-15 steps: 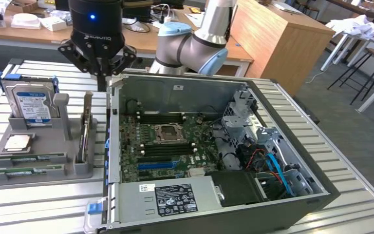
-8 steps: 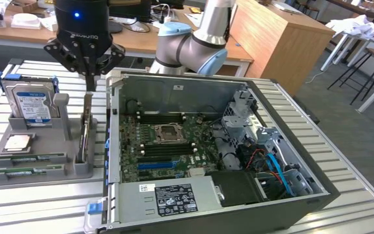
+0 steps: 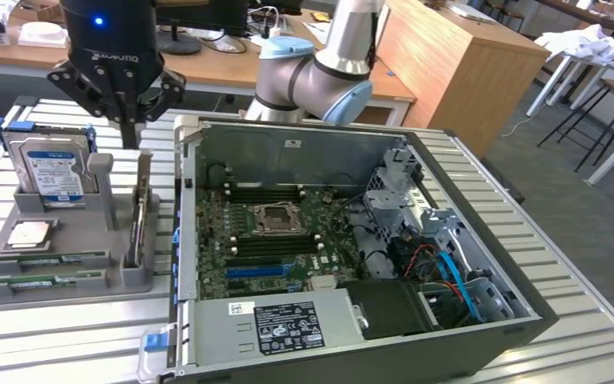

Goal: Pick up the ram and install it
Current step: 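Reach for the ram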

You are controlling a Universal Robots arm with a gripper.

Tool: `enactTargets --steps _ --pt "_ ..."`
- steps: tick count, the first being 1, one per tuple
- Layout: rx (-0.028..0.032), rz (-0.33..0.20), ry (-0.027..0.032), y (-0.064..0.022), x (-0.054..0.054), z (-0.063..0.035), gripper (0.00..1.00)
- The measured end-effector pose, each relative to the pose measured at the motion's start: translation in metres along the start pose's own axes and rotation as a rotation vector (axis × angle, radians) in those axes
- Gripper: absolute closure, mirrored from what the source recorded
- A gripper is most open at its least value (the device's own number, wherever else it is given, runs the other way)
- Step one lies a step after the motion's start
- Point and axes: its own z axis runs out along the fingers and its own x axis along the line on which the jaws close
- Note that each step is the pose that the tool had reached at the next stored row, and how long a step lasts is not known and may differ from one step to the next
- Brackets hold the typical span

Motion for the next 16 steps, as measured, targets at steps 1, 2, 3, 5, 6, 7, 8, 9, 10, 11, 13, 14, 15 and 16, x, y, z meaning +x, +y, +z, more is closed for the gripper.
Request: enactTargets --steps 1,2,3,5,6,7,8,9,10,11,13,14,15,16 --pt "0.0001 0.0 0.0 -0.0002 0.003 0.0 0.9" --pt "0.0001 0.0 0.0001 -0.0004 0.006 0.0 0.9" --pt "0.0 0.0 0.0001 -0.0006 0.008 0.0 0.9" --pt "0.0001 0.0 0.0 -0.0011 0.015 0.0 0.9" --pt "0.0001 0.0 0.0001 -0.0013 0.017 0.0 0.9" --pt "0.0 0.0 0.0 -0.0016 0.021 0.0001 0.9" --pt "0.0001 0.0 0.0001 -0.0018 0.024 0.0001 0.9" --pt "0.0001 0.0 0.0 -0.0021 0.027 0.0001 0.9" --pt "0.0 0.0 0.0001 -0.0023 0.03 0.0001 0.9" --pt "0.0001 0.0 0.0001 -0.0025 0.033 0.0 0.9" --pt "0.0 0.0 0.0 -0.003 0.039 0.0001 0.9" --pt "0.0 0.0 0.0 -0.0032 0.042 0.0001 0.9" --pt "0.0 0.0 0.0 -0.0034 0.044 0.0001 0.9" --pt "0.0 0.0 0.0001 -0.0036 0.047 0.0001 0.9"
